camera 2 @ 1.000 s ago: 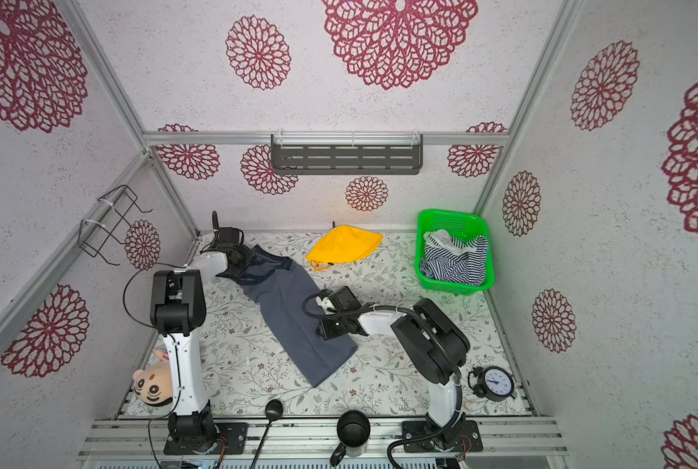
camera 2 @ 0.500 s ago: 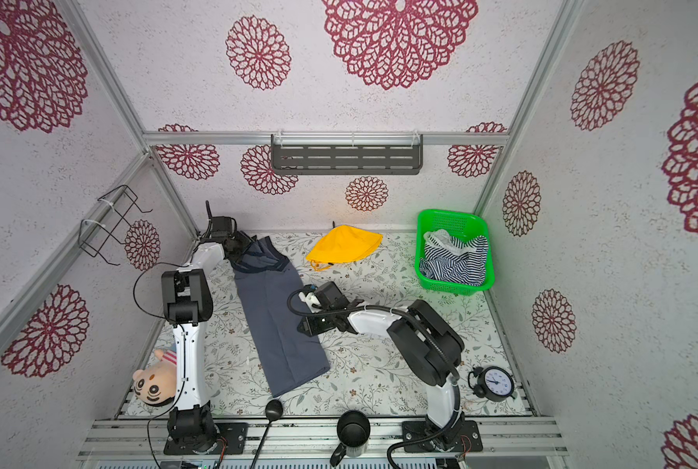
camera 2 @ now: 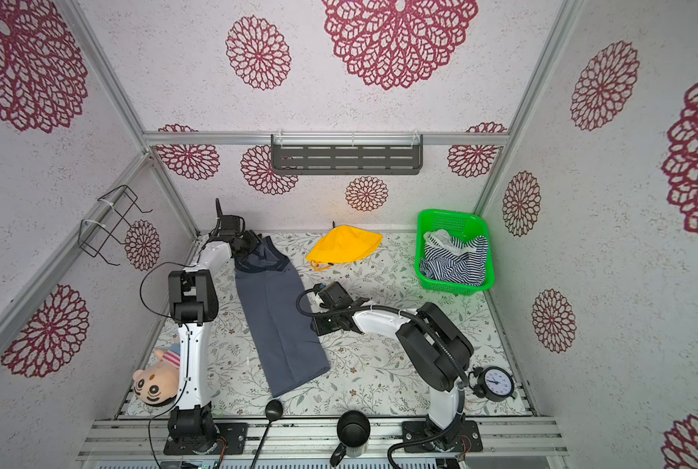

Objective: Fold and stack tank tops
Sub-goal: Rotate the tank top at the center of the table.

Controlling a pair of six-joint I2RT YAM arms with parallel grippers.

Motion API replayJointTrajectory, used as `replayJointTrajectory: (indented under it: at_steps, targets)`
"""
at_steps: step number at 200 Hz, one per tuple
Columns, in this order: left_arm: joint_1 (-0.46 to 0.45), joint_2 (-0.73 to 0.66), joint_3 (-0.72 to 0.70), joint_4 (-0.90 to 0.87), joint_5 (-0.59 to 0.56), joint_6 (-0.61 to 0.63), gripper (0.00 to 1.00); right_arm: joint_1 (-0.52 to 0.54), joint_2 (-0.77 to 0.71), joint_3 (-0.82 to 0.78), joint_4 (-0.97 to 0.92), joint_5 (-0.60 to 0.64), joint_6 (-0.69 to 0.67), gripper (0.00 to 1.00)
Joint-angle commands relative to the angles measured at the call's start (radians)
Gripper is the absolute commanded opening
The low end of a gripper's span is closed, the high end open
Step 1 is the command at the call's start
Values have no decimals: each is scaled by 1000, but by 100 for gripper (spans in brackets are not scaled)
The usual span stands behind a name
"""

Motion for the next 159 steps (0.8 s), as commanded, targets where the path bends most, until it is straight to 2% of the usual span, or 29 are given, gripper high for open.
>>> replayJointTrajectory:
  at_steps: [1,46,59,77,90,106,128,159]
  targets:
    - [-77,108,47,-124,44,-8,70,10,-4,-24,33,28,39,28]
    - [-141,169,129,-123,65,-31,69,8,-94,-113,88,102,79,27]
    - [-145,178,158,-124,80,-28,70,6,-129,-123,82,125,80,29]
    - [-147,140,145,-88,98,-12,73,0,-181,-132,56,141,81,38]
    - [-146,67,103,-71,82,19,79,-2,-212,-127,11,148,76,45]
    - [-144,-52,14,-56,27,81,91,1,-233,-113,-75,151,88,53]
    - [-124,-209,-78,-98,-49,157,100,9,-261,-128,-149,111,150,54]
    - [-106,-449,-282,-154,-141,242,98,57,-310,-165,-185,100,228,54]
